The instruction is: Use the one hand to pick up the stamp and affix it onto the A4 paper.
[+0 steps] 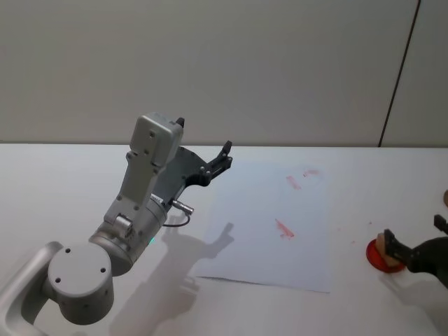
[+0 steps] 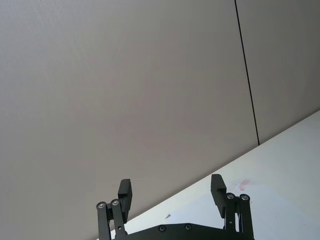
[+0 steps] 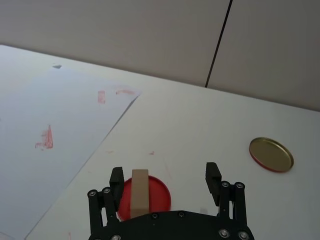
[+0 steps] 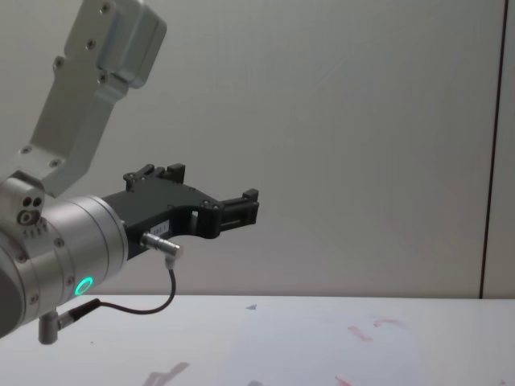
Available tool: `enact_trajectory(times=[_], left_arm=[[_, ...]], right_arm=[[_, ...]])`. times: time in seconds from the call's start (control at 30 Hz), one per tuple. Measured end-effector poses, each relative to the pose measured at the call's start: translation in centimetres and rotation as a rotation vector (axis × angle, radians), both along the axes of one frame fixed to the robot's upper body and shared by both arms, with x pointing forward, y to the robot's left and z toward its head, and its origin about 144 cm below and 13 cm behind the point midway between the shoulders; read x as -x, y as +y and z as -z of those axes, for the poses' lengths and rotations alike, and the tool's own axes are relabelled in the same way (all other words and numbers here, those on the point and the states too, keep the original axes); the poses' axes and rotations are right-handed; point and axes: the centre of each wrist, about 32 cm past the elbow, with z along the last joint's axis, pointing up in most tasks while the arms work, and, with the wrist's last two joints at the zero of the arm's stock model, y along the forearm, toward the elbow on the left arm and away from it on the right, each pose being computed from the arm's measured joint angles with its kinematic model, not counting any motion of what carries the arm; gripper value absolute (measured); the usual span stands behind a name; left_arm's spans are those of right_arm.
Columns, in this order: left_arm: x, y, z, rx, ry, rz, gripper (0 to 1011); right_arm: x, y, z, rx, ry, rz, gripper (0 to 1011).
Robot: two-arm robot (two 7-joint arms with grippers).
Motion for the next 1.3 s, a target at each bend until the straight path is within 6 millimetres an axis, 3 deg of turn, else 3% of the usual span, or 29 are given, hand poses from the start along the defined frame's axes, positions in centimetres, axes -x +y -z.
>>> enact_trajectory(times=[1.0, 1.13, 1.3], left_arm=[[0.0, 0.0, 0.0, 0.0, 0.0, 0.0, 1003], [0.0, 0.0, 0.0, 0.0, 0.0, 0.0, 1003], [0.0, 0.0, 0.0, 0.0, 0.0, 0.0, 1003]], right_arm=[[-2.2, 1.6, 2.0, 0.052, 0.144, -0.066, 998], [-2.3, 1.7, 2.1, 0.056, 0.148, -0.071, 927], [-2.4, 1.8, 2.2, 0.059, 0.152, -0.076, 770]])
